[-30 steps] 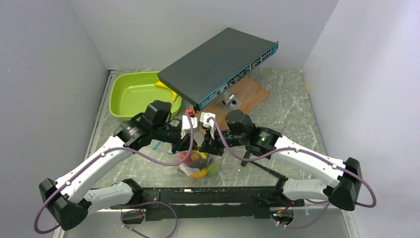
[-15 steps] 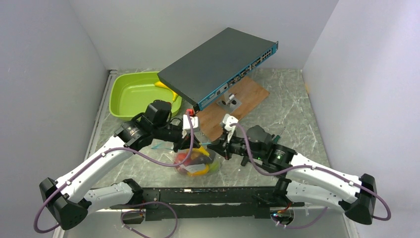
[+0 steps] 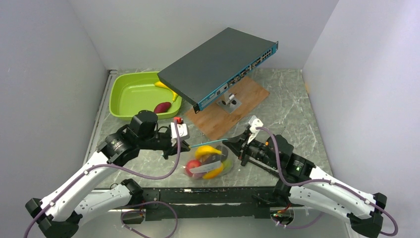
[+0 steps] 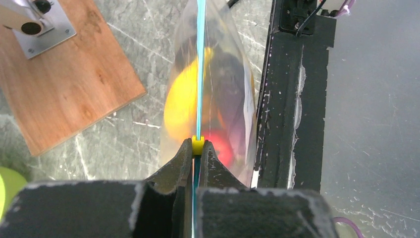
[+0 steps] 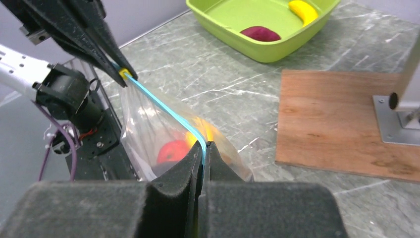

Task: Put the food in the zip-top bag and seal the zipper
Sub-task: Zip the zipper food storage bag at the center of the board.

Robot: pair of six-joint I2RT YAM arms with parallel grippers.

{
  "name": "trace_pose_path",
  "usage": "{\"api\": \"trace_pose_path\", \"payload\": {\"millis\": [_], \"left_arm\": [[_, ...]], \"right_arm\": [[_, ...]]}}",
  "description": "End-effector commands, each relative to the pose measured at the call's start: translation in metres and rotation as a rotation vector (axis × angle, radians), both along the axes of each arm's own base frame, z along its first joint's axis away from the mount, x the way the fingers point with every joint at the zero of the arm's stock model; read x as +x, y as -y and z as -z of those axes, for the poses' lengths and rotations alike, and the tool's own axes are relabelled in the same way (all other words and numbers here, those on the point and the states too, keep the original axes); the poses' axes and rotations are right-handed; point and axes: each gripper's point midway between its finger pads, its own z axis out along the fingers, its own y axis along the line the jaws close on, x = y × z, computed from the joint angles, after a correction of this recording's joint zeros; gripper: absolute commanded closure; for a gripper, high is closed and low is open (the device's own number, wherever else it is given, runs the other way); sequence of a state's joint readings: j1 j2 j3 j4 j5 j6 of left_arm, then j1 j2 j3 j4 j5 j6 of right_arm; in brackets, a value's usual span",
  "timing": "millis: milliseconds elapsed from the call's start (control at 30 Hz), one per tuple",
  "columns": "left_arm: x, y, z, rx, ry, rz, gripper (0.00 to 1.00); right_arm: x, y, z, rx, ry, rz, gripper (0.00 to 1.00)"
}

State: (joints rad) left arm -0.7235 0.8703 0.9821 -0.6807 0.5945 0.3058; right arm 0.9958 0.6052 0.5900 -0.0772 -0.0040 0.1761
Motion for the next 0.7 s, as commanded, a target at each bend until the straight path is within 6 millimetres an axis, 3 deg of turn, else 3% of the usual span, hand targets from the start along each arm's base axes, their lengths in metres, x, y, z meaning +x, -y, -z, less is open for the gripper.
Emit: {"api": "trace_pose_path", "payload": {"millis": [0, 333, 667], "left_arm": [[-0.001, -0.023, 0.02, 0.081, -0.036, -0.11, 1.0], [-0.001, -0.043, 0.023, 0.091, -0.004, -0.204, 1.0], [-0.008, -0.049, 0.022, 0.077, 0.005, -0.209, 1.0]], "right_arm": [[0.023, 0.033, -0.02, 0.074, 0.028, 0.211, 1.0], [0.032, 0.059, -0.007, 0.085, -0.017, 0.354, 1.0], [0.029, 0.058, -0.004, 0.088, -0.02, 0.337, 1.0]]}}
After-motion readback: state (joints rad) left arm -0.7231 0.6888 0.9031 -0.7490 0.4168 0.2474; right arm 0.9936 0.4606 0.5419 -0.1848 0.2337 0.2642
